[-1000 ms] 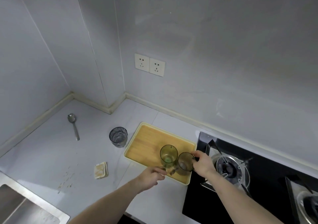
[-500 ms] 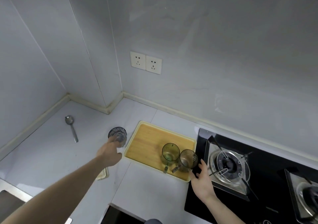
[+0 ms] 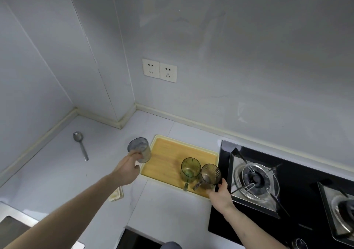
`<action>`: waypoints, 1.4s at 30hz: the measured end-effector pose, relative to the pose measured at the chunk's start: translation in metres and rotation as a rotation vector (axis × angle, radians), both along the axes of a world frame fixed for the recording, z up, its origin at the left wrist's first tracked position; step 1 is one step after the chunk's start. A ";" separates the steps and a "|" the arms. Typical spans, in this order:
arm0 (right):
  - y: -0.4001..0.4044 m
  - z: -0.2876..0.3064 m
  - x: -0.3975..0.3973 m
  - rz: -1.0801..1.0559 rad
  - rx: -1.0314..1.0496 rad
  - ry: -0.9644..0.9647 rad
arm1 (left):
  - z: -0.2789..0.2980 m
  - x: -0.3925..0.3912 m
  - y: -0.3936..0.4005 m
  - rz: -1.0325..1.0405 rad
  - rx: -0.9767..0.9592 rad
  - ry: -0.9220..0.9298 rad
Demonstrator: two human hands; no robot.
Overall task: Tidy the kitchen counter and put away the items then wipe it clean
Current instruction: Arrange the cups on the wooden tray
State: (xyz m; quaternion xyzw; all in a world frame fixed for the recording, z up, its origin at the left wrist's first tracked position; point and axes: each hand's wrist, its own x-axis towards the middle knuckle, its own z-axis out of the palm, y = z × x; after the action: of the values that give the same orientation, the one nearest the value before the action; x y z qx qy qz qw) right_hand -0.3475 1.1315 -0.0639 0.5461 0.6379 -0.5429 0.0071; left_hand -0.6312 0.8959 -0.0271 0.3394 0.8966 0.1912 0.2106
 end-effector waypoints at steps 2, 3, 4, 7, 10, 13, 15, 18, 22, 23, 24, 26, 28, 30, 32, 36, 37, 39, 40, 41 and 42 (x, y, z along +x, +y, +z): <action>-0.001 0.000 0.000 0.000 -0.030 -0.025 | 0.005 0.013 0.005 -0.087 0.021 0.029; -0.002 0.001 0.000 0.002 -0.045 -0.036 | 0.007 0.020 0.009 -0.132 0.028 0.035; -0.003 0.002 0.000 0.007 -0.056 -0.046 | 0.008 0.027 0.013 -0.174 0.028 0.033; -0.003 0.007 0.000 0.011 -0.085 -0.061 | 0.007 0.048 0.024 -0.270 0.001 0.009; -0.001 0.005 0.003 0.018 -0.114 -0.062 | -0.001 0.063 0.033 -0.323 -0.057 -0.009; 0.002 -0.009 0.009 0.030 -0.153 -0.090 | -0.009 0.072 0.037 -0.337 -0.121 -0.031; 0.004 -0.018 0.014 0.047 -0.156 -0.120 | -0.014 0.075 0.036 -0.345 -0.160 -0.060; 0.006 -0.024 0.016 0.091 -0.148 -0.122 | -0.019 0.074 0.033 -0.362 -0.193 -0.104; 0.003 -0.020 0.010 0.104 -0.183 -0.125 | -0.016 0.072 0.024 -0.345 -0.207 -0.108; 0.003 -0.018 0.008 0.095 -0.198 -0.119 | -0.014 0.071 0.021 -0.327 -0.191 -0.099; 0.001 -0.010 0.005 0.083 -0.210 -0.117 | -0.014 0.070 0.018 -0.298 -0.176 -0.093; -0.002 -0.003 -0.001 0.080 -0.226 -0.110 | -0.017 0.068 0.010 -0.222 -0.153 -0.076; -0.005 0.003 -0.006 0.092 -0.232 -0.107 | -0.022 0.066 0.002 -0.145 -0.168 -0.069; -0.008 0.005 -0.011 0.107 -0.241 -0.105 | -0.027 0.064 -0.005 -0.090 -0.215 -0.097; -0.009 0.008 -0.015 0.119 -0.240 -0.105 | -0.028 0.061 -0.008 -0.072 -0.276 -0.135; -0.008 0.002 -0.026 0.114 -0.253 -0.101 | -0.028 0.051 -0.009 -0.056 -0.348 -0.185; -0.009 -0.001 -0.029 0.112 -0.276 -0.094 | -0.029 0.049 -0.009 -0.051 -0.357 -0.188; -0.011 -0.006 -0.037 0.096 -0.322 -0.075 | -0.030 0.044 -0.011 -0.039 -0.367 -0.192; -0.012 -0.007 -0.042 0.082 -0.336 -0.068 | -0.030 0.042 -0.012 -0.033 -0.369 -0.194; -0.013 -0.008 -0.046 0.063 -0.352 -0.061 | -0.030 0.040 -0.014 -0.027 -0.370 -0.193; -0.014 -0.009 -0.052 0.044 -0.361 -0.052 | -0.031 0.038 -0.016 -0.018 -0.370 -0.190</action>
State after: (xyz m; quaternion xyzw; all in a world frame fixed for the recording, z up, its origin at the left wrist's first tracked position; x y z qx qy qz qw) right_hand -0.3993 1.1175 -0.0727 0.5356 0.5416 -0.6340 0.1335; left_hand -0.5930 0.8795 -0.0581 0.2832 0.8895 0.0525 0.3547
